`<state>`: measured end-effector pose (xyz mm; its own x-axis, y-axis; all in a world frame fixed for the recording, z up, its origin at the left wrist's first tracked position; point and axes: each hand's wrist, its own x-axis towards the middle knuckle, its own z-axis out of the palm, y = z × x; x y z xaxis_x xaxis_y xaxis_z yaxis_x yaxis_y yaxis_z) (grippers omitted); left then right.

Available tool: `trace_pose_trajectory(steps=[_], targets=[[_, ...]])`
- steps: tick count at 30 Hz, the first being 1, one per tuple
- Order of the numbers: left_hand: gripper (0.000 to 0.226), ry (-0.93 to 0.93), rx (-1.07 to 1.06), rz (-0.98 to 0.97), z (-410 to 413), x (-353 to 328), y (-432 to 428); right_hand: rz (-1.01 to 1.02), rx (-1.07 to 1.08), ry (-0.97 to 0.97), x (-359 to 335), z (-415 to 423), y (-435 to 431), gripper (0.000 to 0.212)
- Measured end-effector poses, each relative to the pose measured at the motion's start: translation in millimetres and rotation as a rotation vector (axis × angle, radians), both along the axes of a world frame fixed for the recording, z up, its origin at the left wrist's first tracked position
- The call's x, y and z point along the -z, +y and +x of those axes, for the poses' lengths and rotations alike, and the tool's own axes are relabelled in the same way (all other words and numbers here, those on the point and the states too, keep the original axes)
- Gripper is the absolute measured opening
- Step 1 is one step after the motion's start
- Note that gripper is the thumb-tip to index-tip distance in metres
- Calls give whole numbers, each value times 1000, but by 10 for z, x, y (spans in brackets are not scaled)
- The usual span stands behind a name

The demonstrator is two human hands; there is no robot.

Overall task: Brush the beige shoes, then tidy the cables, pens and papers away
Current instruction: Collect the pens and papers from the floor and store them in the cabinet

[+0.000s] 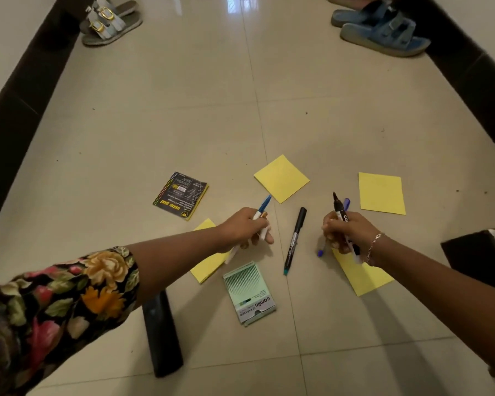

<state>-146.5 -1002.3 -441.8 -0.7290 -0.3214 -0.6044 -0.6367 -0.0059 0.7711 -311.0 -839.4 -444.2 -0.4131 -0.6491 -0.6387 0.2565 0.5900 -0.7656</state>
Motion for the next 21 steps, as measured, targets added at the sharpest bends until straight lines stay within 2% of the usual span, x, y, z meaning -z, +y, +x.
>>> trace_pose_trajectory(steps=[3,5,7,10,14,17,19,21], targets=[[11,-39,-79,-7,-162,54,117,166,-230,574,61,-119,-11,14],[13,-87,-99,-79,-266,128,165,281,-188,699,123,-198,-36,9],[25,-130,-95,-191,-351,205,213,404,-67,642,176,-250,-71,28],[38,-176,-28,-389,-451,278,317,607,-114,654,251,-264,-126,45],[42,-204,29,-524,-576,377,456,623,-122,623,385,-304,-200,35],[26,-217,45,-569,-602,390,507,531,31,484,341,-334,-171,20],[20,-215,-19,-470,-594,327,504,343,245,264,180,-276,-70,19],[31,-211,-96,-328,-560,185,484,209,398,52,-22,-157,38,19]])
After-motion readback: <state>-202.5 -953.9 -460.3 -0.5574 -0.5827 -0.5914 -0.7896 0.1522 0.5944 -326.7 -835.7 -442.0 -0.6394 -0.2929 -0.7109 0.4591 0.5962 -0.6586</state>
